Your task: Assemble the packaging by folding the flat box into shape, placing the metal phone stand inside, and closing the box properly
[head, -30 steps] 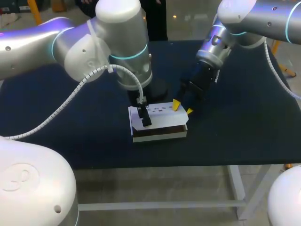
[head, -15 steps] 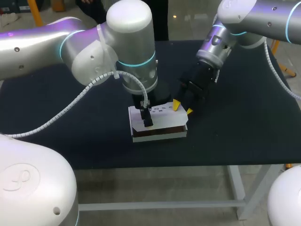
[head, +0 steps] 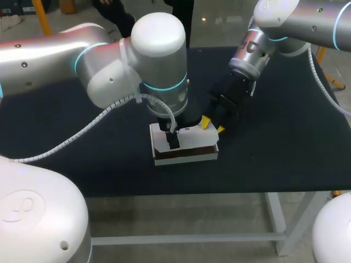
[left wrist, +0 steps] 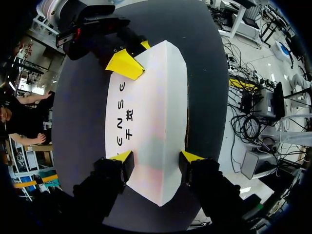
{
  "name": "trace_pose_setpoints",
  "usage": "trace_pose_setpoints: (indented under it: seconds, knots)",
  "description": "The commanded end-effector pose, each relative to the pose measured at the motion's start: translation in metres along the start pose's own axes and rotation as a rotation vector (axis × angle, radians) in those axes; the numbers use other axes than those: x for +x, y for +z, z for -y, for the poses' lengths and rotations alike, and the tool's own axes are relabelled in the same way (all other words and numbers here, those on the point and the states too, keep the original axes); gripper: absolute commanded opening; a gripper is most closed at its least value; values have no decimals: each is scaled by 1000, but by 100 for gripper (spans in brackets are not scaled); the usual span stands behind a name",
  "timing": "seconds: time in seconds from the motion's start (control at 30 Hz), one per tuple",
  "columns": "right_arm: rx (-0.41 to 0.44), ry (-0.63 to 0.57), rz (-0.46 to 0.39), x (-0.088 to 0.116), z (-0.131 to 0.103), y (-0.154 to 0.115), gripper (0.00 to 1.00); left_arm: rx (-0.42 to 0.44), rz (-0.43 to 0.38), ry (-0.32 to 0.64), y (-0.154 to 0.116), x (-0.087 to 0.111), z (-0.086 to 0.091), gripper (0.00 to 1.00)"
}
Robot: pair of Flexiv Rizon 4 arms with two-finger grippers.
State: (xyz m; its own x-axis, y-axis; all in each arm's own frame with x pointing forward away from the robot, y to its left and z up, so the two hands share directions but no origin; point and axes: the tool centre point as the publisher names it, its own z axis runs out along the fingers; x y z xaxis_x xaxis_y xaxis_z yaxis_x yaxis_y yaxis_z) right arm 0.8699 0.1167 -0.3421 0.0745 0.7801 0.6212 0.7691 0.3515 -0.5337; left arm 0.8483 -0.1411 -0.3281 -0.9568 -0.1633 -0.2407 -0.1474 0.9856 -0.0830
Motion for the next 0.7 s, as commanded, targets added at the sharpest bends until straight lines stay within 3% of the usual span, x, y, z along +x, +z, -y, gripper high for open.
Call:
trace_pose_setpoints:
  seconds: [0.03, 0.4, 0.7]
  knots:
    - [0, 0, 1, 1, 0, 0, 45, -8, 20, -2, 2, -1, 2, 50]
    - [0, 0, 1, 1, 0, 0, 45, -19, 71, -15, 5, -4, 3, 47]
    - [0, 0, 1, 1, 0, 0, 45, -21, 117, -18, 7, 0, 3, 38]
